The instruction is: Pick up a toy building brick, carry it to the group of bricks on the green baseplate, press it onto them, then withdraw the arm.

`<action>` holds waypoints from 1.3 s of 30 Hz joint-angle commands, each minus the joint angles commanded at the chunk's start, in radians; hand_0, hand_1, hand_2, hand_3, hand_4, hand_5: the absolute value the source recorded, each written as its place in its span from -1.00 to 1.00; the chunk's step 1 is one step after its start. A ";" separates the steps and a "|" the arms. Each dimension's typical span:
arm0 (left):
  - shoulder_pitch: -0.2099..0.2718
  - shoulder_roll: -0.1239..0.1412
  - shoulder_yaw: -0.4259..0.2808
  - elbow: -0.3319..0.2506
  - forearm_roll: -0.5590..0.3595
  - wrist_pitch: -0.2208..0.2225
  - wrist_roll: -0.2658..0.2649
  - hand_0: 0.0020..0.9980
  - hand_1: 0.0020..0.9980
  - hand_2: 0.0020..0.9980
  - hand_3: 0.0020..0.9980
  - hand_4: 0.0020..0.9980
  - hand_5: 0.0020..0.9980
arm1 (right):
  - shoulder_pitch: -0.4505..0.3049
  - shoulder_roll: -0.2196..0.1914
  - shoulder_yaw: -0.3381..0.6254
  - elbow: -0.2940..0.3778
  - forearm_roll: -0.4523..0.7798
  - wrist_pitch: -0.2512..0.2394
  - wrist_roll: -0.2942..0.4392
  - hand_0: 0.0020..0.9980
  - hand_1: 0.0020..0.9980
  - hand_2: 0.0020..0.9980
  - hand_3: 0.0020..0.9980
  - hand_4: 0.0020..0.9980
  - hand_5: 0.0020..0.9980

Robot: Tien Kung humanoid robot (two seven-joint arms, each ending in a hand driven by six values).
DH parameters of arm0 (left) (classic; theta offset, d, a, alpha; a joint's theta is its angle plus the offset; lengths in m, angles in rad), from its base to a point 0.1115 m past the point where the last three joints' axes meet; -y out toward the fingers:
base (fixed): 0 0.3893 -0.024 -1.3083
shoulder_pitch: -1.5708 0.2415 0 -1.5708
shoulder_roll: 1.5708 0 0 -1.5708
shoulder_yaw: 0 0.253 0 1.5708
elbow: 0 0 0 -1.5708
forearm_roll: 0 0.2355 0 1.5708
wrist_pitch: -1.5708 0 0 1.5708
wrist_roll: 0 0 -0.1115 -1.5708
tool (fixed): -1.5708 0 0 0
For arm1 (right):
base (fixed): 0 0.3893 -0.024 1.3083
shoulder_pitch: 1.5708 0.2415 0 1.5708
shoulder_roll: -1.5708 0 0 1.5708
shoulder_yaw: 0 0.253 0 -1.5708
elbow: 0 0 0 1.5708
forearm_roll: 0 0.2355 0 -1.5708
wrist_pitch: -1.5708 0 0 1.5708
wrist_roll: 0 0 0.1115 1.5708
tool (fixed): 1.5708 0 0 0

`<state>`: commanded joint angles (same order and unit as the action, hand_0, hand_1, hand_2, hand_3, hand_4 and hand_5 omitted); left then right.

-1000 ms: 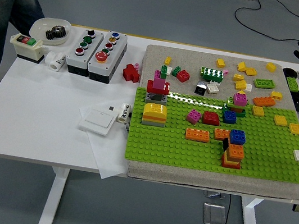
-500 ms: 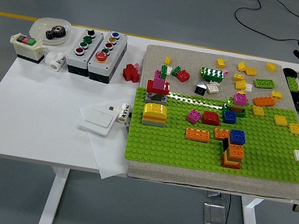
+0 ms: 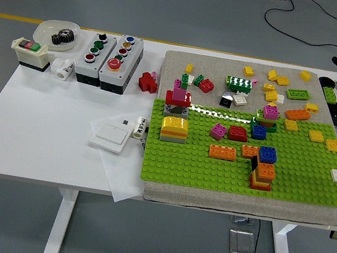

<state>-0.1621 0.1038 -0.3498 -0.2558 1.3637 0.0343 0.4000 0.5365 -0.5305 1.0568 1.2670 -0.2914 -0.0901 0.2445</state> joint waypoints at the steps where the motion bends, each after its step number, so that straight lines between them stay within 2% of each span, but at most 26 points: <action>1: 0.000 0.000 0.000 0.000 0.000 0.000 0.000 -0.15 -0.04 0.05 0.19 0.24 0.52 | 0.001 0.000 0.000 -0.001 0.002 0.000 0.000 0.81 0.67 0.72 0.73 1.00 0.89; 39: 0.010 0.000 -0.011 0.000 0.017 -0.010 -0.001 -0.15 -0.03 0.06 0.19 0.24 0.52 | 0.003 0.014 -0.021 -0.020 0.036 0.006 -0.008 0.80 0.65 0.69 0.70 1.00 0.90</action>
<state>-0.1521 0.1037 -0.3612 -0.2554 1.3803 0.0245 0.3986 0.5390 -0.5168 1.0360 1.2466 -0.2553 -0.0841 0.2366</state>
